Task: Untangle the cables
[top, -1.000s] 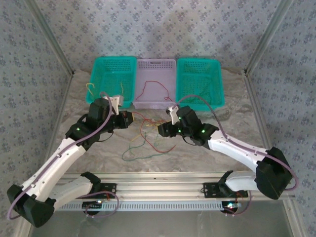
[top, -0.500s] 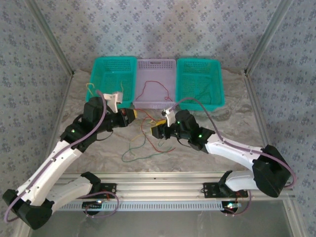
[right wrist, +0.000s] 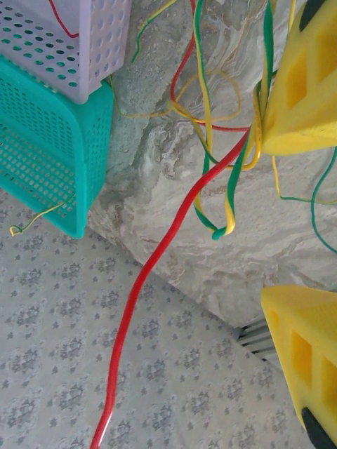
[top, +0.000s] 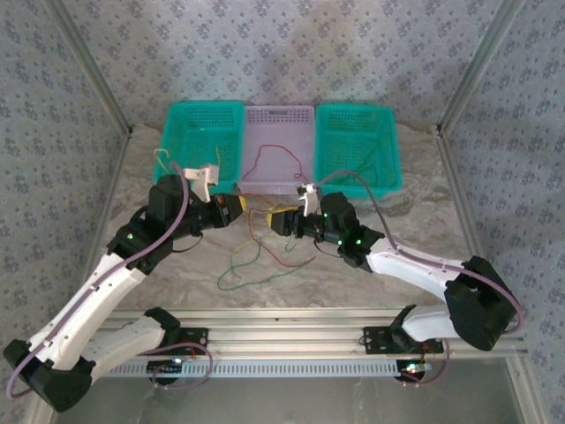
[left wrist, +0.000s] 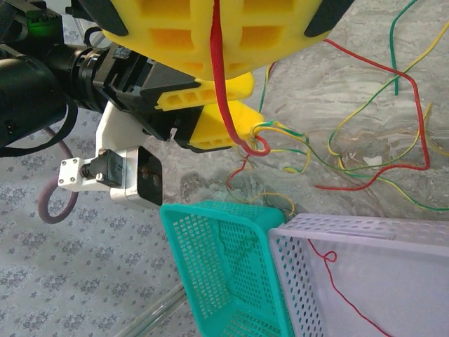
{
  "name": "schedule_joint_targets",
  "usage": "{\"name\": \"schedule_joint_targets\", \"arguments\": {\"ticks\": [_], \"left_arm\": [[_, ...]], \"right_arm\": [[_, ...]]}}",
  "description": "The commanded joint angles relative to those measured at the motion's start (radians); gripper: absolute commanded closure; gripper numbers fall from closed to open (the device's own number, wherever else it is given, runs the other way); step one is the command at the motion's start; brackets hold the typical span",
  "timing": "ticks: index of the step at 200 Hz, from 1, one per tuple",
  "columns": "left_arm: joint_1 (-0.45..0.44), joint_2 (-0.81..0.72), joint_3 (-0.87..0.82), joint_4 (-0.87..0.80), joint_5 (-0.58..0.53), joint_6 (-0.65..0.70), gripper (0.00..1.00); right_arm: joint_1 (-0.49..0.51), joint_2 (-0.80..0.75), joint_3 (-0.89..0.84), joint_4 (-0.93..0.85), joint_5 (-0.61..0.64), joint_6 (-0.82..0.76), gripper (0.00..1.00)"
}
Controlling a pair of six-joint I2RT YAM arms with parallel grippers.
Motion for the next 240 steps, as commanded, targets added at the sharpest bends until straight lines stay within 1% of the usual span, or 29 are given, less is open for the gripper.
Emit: {"name": "schedule_joint_targets", "arguments": {"ticks": [1, 26, 43, 64, 83, 111, 131, 143, 159, 175, 185, 205, 206, 226, 240], "left_arm": [[-0.017, 0.007, -0.015, 0.052, 0.015, -0.014, 1.0], [-0.028, 0.011, -0.016, 0.054, 0.01, -0.013, 1.0], [-0.037, 0.012, -0.015, 0.055, 0.003, -0.01, 1.0], [-0.044, 0.016, -0.017, 0.061, -0.002, -0.012, 1.0], [-0.046, 0.013, -0.014, 0.058, -0.004, -0.011, 1.0], [-0.045, 0.001, -0.009, 0.043, -0.019, -0.002, 1.0], [-0.045, -0.008, -0.004, 0.022, -0.04, 0.008, 1.0], [-0.046, -0.013, -0.001, 0.011, -0.057, 0.011, 1.0], [-0.046, -0.016, 0.007, -0.004, -0.081, 0.018, 1.0], [-0.045, -0.013, 0.017, -0.002, -0.094, 0.023, 1.0], [-0.046, -0.013, 0.026, 0.005, -0.099, 0.02, 1.0], [-0.046, -0.014, 0.037, 0.033, -0.092, -0.002, 1.0], [-0.046, -0.015, 0.037, 0.036, -0.091, -0.002, 1.0], [-0.047, -0.013, 0.037, 0.075, -0.068, -0.036, 1.0], [-0.048, -0.01, 0.04, 0.083, -0.06, -0.051, 1.0]], "right_arm": [[0.001, -0.004, 0.032, 0.0, -0.032, 0.104, 0.47], [-0.002, -0.026, 0.035, -0.035, 0.015, 0.143, 0.48], [-0.002, -0.032, 0.023, 0.002, 0.02, 0.186, 0.46], [0.006, -0.012, 0.04, -0.022, 0.036, 0.206, 0.52], [0.001, -0.005, 0.035, -0.04, 0.062, 0.218, 0.54], [-0.017, 0.0, 0.047, -0.119, 0.046, 0.233, 0.58], [-0.025, -0.053, 0.028, -0.169, 0.056, 0.21, 0.57], [-0.017, -0.094, 0.034, -0.214, 0.047, 0.148, 0.56], [0.013, -0.139, 0.057, -0.347, 0.107, 0.047, 0.56], [0.026, -0.156, 0.034, -0.374, 0.127, 0.002, 0.56], [0.031, -0.159, 0.017, -0.37, 0.124, -0.011, 0.56], [0.041, -0.152, -0.013, -0.345, 0.17, -0.011, 0.56], [0.042, -0.15, -0.013, -0.342, 0.171, -0.028, 0.55], [0.061, -0.097, 0.002, -0.328, 0.213, -0.061, 0.55], [0.068, -0.047, 0.032, -0.357, 0.252, -0.07, 0.56]]}}
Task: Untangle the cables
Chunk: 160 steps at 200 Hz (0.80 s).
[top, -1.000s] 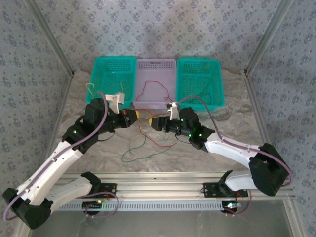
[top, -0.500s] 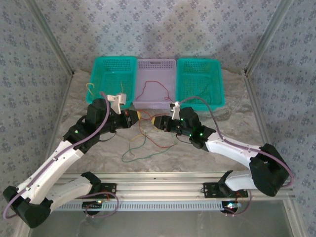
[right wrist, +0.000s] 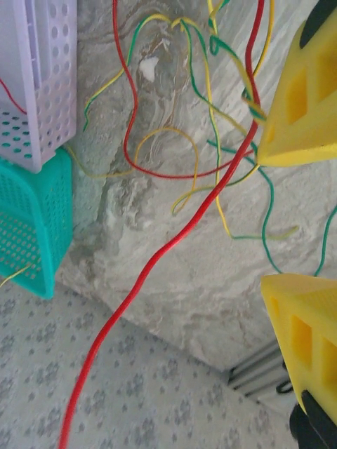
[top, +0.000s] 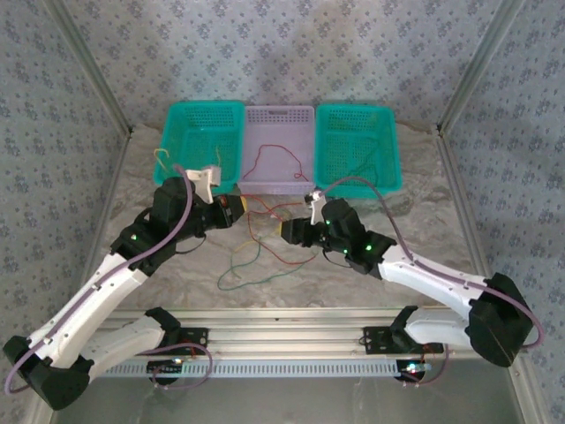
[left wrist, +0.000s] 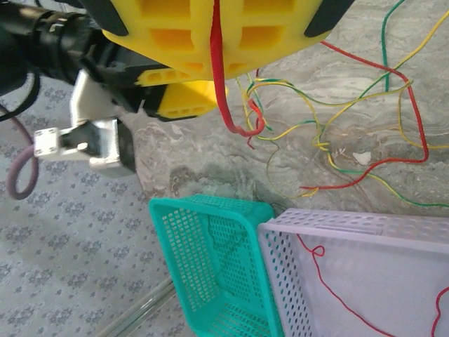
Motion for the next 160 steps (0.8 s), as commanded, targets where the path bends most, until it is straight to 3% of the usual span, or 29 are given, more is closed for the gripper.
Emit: {"name": "schedule_joint_targets", "arguments": {"ticks": [1, 45, 81, 94, 110, 141, 160], "left_arm": [[-0.012, -0.014, 0.049, 0.064, 0.018, -0.036, 1.0], [-0.018, -0.029, 0.061, 0.066, 0.043, -0.062, 1.0], [-0.035, -0.043, 0.068, 0.075, 0.045, -0.082, 1.0], [-0.037, -0.053, 0.072, 0.07, 0.031, -0.082, 1.0], [-0.037, -0.059, 0.069, 0.078, 0.026, -0.092, 1.0], [-0.037, -0.059, 0.052, 0.095, 0.012, -0.112, 1.0], [-0.037, -0.06, 0.041, 0.118, 0.016, -0.126, 1.0]], "right_arm": [[0.019, 0.07, 0.029, -0.048, 0.09, -0.059, 0.56], [0.024, 0.14, 0.031, -0.042, 0.201, -0.067, 0.6], [0.014, 0.137, 0.019, -0.01, 0.262, -0.04, 0.72], [0.014, 0.124, -0.005, 0.041, 0.262, -0.043, 0.67], [0.021, 0.103, -0.064, 0.202, 0.197, -0.068, 0.53], [0.058, 0.11, -0.131, 0.382, 0.107, -0.111, 0.48], [0.079, 0.138, -0.139, 0.411, 0.145, -0.121, 0.46]]}}
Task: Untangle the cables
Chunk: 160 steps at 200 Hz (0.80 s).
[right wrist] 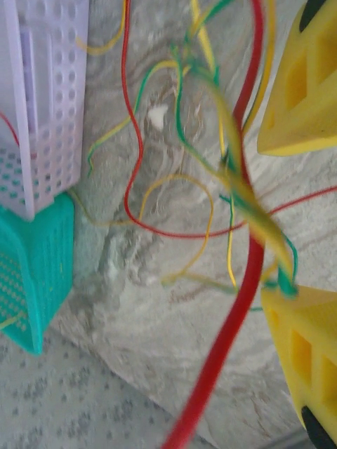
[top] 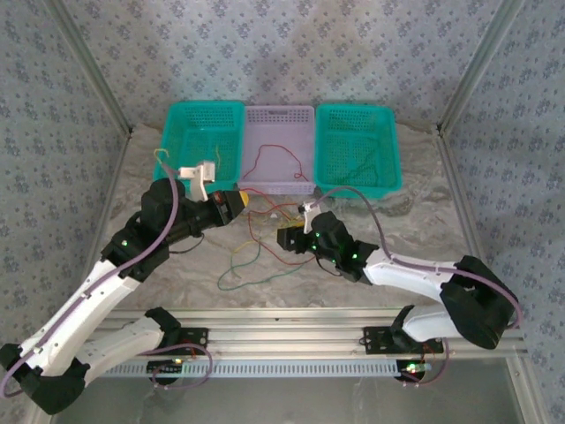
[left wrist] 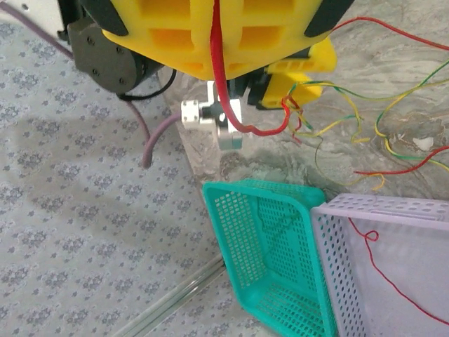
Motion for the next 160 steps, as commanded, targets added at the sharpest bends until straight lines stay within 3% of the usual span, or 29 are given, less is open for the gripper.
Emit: {"name": "schedule_joint_targets", "arguments": {"ticks": [1, 61, 73, 96, 118, 140, 160], "left_arm": [[-0.004, -0.013, 0.013, 0.065, -0.005, -0.03, 1.0], [-0.034, -0.005, 0.012, 0.103, -0.009, -0.053, 1.0], [-0.04, -0.01, 0.013, 0.098, -0.016, -0.052, 1.0], [-0.04, -0.026, 0.031, 0.058, -0.049, -0.027, 1.0], [-0.04, -0.037, 0.095, -0.026, -0.109, 0.04, 1.0], [-0.039, -0.033, 0.245, -0.22, -0.267, 0.173, 1.0], [-0.038, -0.052, 0.315, -0.283, -0.385, 0.252, 1.0]], "right_arm": [[0.027, 0.023, -0.016, 0.143, -0.002, -0.038, 0.46], [0.079, 0.111, 0.01, 0.273, 0.309, -0.068, 0.46], [0.079, 0.127, 0.03, 0.262, 0.327, -0.064, 0.53], [0.081, 0.127, 0.048, 0.214, 0.32, -0.058, 0.84], [0.075, 0.091, 0.005, 0.184, 0.326, -0.046, 1.0], [0.032, 0.056, -0.056, 0.136, 0.28, -0.024, 1.0], [-0.039, 0.008, -0.123, 0.103, 0.234, 0.025, 1.0]]}}
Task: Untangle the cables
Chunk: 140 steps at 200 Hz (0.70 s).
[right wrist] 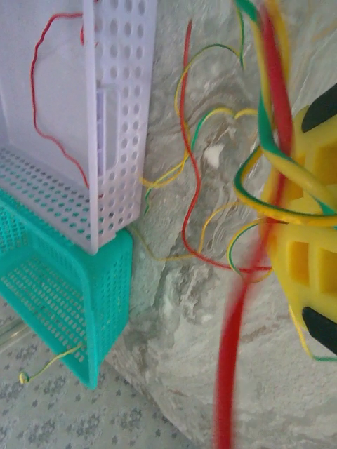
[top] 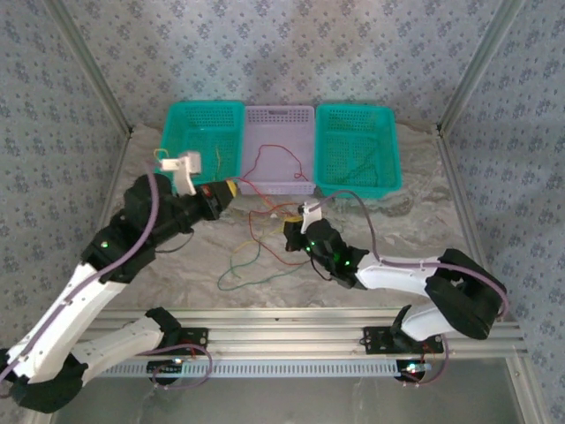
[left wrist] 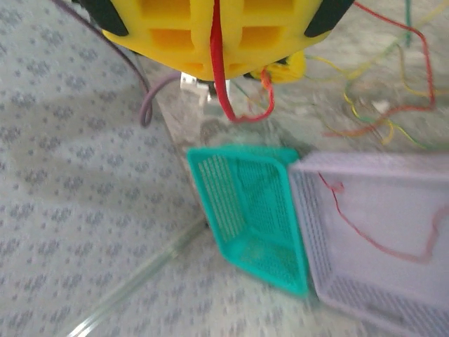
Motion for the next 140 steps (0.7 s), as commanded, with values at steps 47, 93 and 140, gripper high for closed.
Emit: {"name": "schedule_joint_targets", "arguments": {"ticks": [47, 93, 140], "left_arm": [[-0.005, -0.018, 0.245, -0.204, -0.277, 0.25, 1.0], [-0.005, 0.074, 0.335, -0.153, -0.273, 0.32, 1.0], [0.008, 0.327, 0.399, -0.096, -0.37, 0.424, 1.0]], "right_arm": [[-0.275, -0.225, -0.188, -0.166, -0.105, 0.121, 1.0], [-0.337, -0.327, -0.18, -0.237, -0.164, 0.072, 1.0], [-0.327, -0.434, -0.184, -0.274, -0.203, 0.075, 1.0]]}}
